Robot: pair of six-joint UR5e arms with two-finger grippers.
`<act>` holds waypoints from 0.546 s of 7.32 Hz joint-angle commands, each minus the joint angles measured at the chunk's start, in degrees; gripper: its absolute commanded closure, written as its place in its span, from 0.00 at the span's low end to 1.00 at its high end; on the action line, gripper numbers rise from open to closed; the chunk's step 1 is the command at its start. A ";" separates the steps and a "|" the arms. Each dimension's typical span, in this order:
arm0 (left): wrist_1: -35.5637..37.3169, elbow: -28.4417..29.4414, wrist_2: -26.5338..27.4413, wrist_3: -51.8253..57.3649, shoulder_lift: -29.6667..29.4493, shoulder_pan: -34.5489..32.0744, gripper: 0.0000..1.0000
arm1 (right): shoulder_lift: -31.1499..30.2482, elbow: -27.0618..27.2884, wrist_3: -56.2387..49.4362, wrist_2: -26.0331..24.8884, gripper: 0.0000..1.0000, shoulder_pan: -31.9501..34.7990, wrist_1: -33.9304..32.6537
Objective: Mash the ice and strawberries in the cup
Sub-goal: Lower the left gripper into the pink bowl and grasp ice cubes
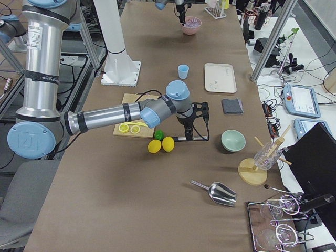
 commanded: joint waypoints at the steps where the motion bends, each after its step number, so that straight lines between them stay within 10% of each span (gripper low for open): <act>1: 0.59 0.09 0.04 0.89 -0.15 0.00 0.37 | -0.01 -0.01 0.00 -0.04 0.00 0.00 0.00; 3: 0.51 -0.26 -0.22 0.72 -0.15 0.00 0.58 | 0.08 -0.01 0.00 -0.04 0.00 0.00 0.00; 4: 0.51 -0.61 -0.40 0.72 -0.15 0.00 0.84 | 0.08 0.08 0.00 -0.04 0.00 0.00 0.00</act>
